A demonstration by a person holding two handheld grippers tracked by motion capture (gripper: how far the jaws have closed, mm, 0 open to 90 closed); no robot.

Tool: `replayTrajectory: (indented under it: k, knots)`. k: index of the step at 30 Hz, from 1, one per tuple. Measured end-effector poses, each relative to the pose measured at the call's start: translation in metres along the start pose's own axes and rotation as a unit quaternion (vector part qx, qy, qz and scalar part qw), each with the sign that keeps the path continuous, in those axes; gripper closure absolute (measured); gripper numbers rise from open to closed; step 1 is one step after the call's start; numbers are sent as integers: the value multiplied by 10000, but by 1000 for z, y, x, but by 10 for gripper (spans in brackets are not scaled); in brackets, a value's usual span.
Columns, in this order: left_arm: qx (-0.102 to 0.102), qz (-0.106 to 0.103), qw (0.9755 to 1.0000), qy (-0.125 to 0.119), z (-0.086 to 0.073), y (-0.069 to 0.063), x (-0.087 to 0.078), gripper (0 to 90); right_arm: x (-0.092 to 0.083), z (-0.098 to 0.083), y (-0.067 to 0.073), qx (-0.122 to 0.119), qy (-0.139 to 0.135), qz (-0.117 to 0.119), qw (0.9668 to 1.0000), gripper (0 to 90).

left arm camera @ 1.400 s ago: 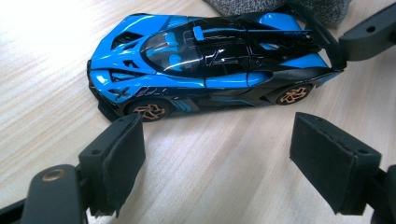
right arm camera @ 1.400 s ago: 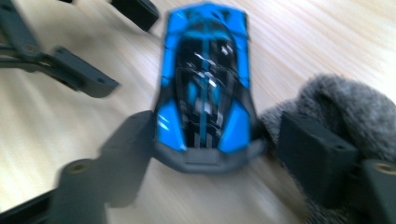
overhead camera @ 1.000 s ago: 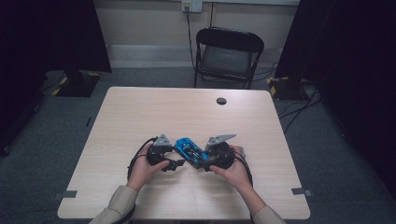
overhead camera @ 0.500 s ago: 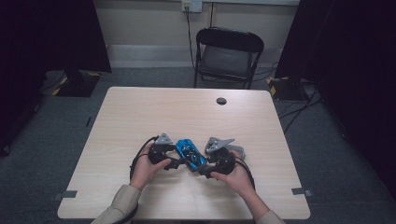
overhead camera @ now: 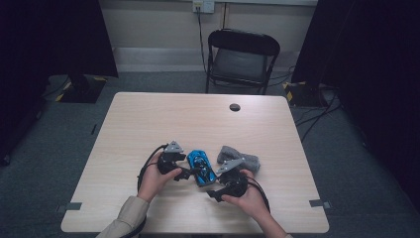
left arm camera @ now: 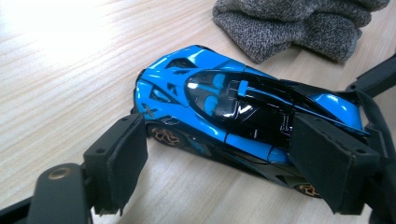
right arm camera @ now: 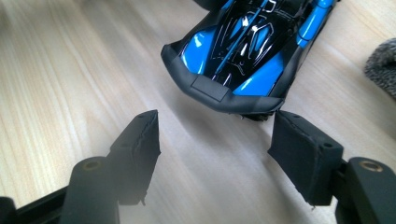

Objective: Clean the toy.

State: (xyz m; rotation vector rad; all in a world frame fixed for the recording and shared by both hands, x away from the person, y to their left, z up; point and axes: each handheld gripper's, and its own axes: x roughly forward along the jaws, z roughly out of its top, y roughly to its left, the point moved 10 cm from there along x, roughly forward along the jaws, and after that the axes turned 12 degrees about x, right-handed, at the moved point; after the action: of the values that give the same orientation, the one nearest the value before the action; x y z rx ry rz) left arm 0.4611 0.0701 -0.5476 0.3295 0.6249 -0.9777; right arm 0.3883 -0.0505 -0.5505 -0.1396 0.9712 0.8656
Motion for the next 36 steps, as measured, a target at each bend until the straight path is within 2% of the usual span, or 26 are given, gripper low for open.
replayTrajectory:
  k: [2, 3, 4, 5, 7, 8, 9, 13, 17, 18, 19, 20, 21, 22, 23, 24, 25, 27, 30, 32, 36]
  knots:
    - [-68, -89, 9999, -71, 2, -2, 0, 189, 0, -1, 4, -49, 0, 44, 10000, 360]
    - [-99, -143, 9998, -82, 4, -5, 2, 158, -1, -1, 7, -24, 0, 107, 9999, 372]
    - [-82, -203, 9998, -14, 4, -9, 3, 170, 0, 0, 11, -50, -26, 172, 9998, 391]
    - [-76, -198, 9998, 39, 4, -10, 5, 152, 0, -1, 15, -103, -9, 163, 9998, 375]
    - [-198, -184, 9996, 55, 5, -12, 5, 129, 3, -2, 18, -190, 1, 75, 9998, 319]
    - [-227, -173, 9996, 91, 5, -12, 4, 141, 5, -2, 19, -191, 3, 51, 9998, 315]
    - [-144, -142, 9997, 111, 5, -11, 4, 150, 5, -1, 19, -218, -28, 21, 9998, 316]
    - [-82, -134, 9998, 147, 5, -11, 2, 151, 7, -2, 22, -202, -48, 69, 9998, 308]
    - [-247, -110, 9996, 122, 3, -4, 1, 142, 12, -1, 25, -217, -42, 61, 9997, 299]
    - [-233, -97, 9996, 119, 3, -3, 1, 142, 14, -1, 26, -206, -49, 71, 9998, 299]
    - [-265, -101, 9996, 96, 3, -1, 1, 145, 15, -1, 27, -205, -44, 79, 9997, 363]
    - [-288, -116, 9994, 120, 3, -2, 2, 161, 17, 0, 37, -204, -92, 553, 9982, 547]
    - [-281, -119, 9995, 115, 3, -1, 2, 152, 19, 3, 45, -172, -165, 781, 9967, 452]
    - [-270, -95, 9995, 126, 3, 0, 2, 155, 22, 4, 48, -276, -130, 608, 9977, 444]
    - [-298, -56, 9994, 138, 2, 1, 1, 158, 25, 5, 52, -520, -72, 359, 9980, 417]
    - [-293, -40, 9995, 141, 1, 2, 0, 160, 29, 9, 58, -588, -111, 358, 9976, 356]
    - [-282, -26, 9995, 141, 1, 3, -1, 166, 32, 10, 62, -514, -23, 339, 9981, 356]
    - [-260, -63, 9995, 154, -1, 1, -4, 166, 32, 13, 61, -609, -36, 220, 9979, 355]
    - [-274, -124, 9995, 112, -2, -3, -5, 161, 26, 14, 48, -622, -131, 111, 9979, 350]
    - [-282, -151, 9995, 62, -2, -4, -5, 161, 16, 15, 40, -611, -207, 144, 9978, 360]
    - [-290, -160, 9994, 38, 2, -5, -3, 162, -1, 12, 21, -532, -328, 44, 9980, 355]
